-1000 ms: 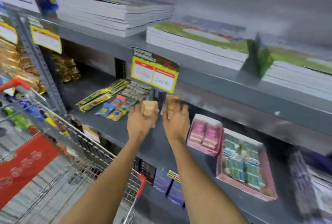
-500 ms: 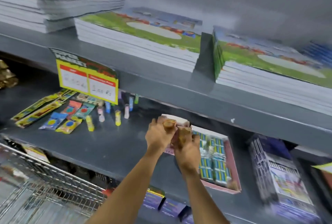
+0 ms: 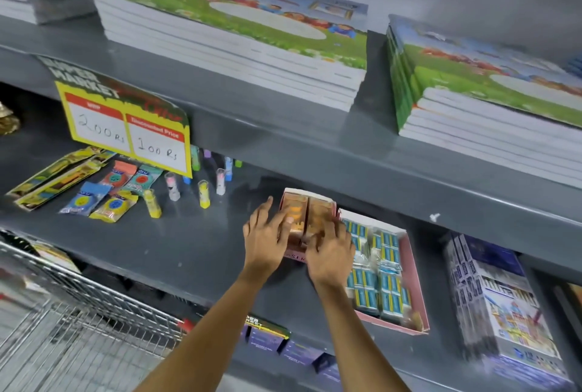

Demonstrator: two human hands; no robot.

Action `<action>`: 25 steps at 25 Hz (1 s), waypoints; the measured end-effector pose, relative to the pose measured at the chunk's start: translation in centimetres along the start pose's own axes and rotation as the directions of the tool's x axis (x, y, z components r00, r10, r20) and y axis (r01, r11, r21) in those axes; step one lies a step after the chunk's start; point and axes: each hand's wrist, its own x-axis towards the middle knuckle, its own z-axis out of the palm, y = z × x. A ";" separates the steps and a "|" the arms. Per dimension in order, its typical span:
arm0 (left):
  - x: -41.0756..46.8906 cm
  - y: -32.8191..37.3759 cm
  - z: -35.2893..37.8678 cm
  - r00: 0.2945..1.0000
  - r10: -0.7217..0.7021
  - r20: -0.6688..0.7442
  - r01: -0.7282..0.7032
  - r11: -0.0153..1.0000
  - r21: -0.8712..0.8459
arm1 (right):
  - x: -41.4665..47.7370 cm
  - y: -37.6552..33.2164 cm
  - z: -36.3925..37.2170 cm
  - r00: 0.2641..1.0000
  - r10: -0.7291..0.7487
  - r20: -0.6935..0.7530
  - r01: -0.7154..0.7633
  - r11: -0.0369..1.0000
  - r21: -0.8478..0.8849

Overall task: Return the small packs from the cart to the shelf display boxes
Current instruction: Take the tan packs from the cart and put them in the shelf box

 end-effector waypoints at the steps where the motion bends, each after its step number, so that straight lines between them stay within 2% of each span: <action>1: 0.3 0.0 0.1 0.999 -0.014 0.033 0.013 1.000 0.020 | 0.1 0.0 0.0 1.000 -0.005 -0.003 0.005 1.000 -0.009; 5: 1.7 0.2 -0.1 0.995 0.004 0.095 -0.009 0.999 0.051 | -0.1 0.5 0.5 0.999 -0.024 -0.030 0.022 0.998 -0.058; 11: 1.0 0.1 -0.2 0.989 -0.029 0.142 0.016 0.995 0.094 | -0.3 0.6 0.9 0.997 -0.075 0.031 0.078 0.988 -0.132; 21: 0.4 -0.7 -1.4 0.981 0.050 0.186 -0.102 0.953 0.285 | -0.8 0.4 0.7 0.986 -0.132 0.103 0.149 0.972 -0.182; 25: 0.4 -0.8 -2.1 0.973 0.086 0.213 -0.147 0.946 0.290 | -0.6 0.6 0.4 0.983 -0.163 0.081 0.175 0.970 -0.169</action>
